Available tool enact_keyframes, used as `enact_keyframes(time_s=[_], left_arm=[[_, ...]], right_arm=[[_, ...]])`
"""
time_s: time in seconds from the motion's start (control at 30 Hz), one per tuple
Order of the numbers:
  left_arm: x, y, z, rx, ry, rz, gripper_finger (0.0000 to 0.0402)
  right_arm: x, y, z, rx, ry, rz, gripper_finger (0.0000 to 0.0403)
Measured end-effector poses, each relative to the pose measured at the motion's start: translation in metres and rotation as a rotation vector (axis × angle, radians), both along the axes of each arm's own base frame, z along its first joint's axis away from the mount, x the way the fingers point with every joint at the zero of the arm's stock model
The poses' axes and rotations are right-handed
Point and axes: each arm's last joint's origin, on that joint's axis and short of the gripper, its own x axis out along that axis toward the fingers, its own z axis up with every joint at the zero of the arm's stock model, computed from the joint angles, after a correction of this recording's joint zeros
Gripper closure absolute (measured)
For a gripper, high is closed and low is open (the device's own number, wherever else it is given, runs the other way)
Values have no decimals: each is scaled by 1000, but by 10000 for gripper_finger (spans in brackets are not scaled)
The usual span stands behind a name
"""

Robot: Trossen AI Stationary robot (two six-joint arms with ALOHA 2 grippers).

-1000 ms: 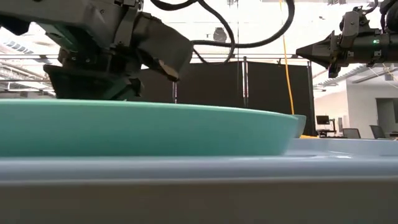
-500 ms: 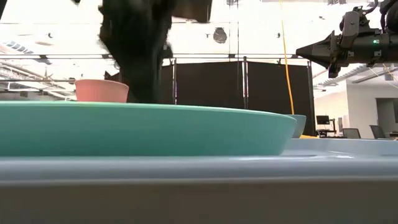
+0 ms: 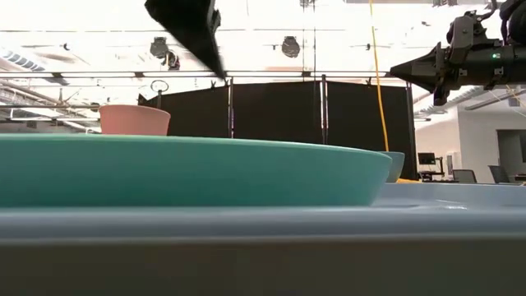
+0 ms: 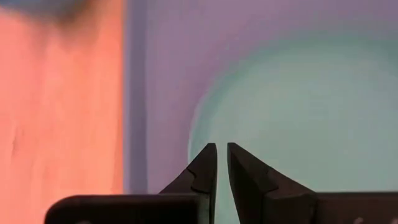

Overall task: Set up tray
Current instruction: Put the blue bowl on top of the green plate on the serving tray

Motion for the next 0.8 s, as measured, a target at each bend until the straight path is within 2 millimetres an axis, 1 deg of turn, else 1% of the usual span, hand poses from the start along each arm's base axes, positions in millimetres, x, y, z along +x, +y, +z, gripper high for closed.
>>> enact_keyframes(time_s=[0.1,0.23,0.33,0.43,0.47,0.5,0.57,0.63,0.7,0.8], left_arm=[[-19,16,11,-50,-193,-60,358],[-60,48,18,-141,-452,-100,357],[-93,74,11,-209,-656,-113,357],[-121,97,2,-260,-830,-109,357],[-129,103,-2,-267,-868,-89,357],[-136,108,-4,-270,-897,-67,357],[-147,116,-11,-264,-916,-19,357],[-154,121,-15,-253,-919,5,357],[-156,124,-16,-245,-927,22,357],[-156,129,-20,-230,-907,45,357]], right_arm=[[0,0,-1,5,7,1,401],[1,0,-2,23,18,3,401],[1,0,-4,27,32,1,401],[1,-2,-5,106,23,-59,401],[1,-3,-11,135,89,-88,401],[1,-4,-6,154,162,-104,401],[1,-6,23,190,201,-146,401],[0,-11,50,226,263,-254,401],[4,-16,61,262,415,-340,401],[18,-28,92,285,554,-414,401]])
